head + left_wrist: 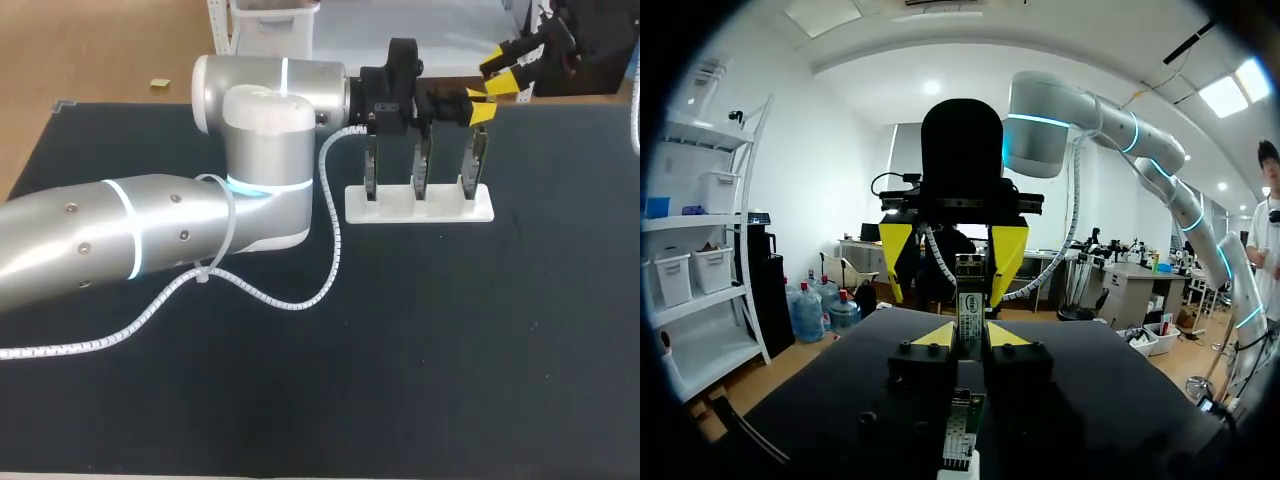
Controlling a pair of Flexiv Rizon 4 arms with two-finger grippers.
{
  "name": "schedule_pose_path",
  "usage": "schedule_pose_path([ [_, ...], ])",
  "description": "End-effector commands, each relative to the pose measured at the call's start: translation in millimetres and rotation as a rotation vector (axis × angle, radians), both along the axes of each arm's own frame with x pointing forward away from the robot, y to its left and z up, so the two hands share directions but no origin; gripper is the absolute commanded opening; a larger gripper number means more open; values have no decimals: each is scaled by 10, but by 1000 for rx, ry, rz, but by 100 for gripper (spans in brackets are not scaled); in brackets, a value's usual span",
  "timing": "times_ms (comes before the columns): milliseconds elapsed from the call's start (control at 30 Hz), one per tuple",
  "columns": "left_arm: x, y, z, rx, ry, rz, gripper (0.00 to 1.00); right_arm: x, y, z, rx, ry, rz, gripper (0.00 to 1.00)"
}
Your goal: Pick up the optical module with the left hand, and insert it into the network port with the right hand.
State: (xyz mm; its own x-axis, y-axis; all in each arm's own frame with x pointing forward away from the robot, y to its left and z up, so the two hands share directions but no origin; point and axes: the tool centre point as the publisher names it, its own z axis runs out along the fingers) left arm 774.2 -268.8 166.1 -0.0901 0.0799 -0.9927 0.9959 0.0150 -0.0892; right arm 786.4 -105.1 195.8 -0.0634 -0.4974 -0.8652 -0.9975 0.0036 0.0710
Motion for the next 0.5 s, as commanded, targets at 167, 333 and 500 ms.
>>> schedule_pose_path([
  [167,9,-4,1,0,0,-2,0,-8,10,3,0,-7,-9,0],
  [333,9,-4,1,0,0,-2,0,-1,11,-2,-2,-5,-10,0],
  [500,9,-4,1,0,0,-2,100,1,11,-7,-2,-4,-11,0],
])
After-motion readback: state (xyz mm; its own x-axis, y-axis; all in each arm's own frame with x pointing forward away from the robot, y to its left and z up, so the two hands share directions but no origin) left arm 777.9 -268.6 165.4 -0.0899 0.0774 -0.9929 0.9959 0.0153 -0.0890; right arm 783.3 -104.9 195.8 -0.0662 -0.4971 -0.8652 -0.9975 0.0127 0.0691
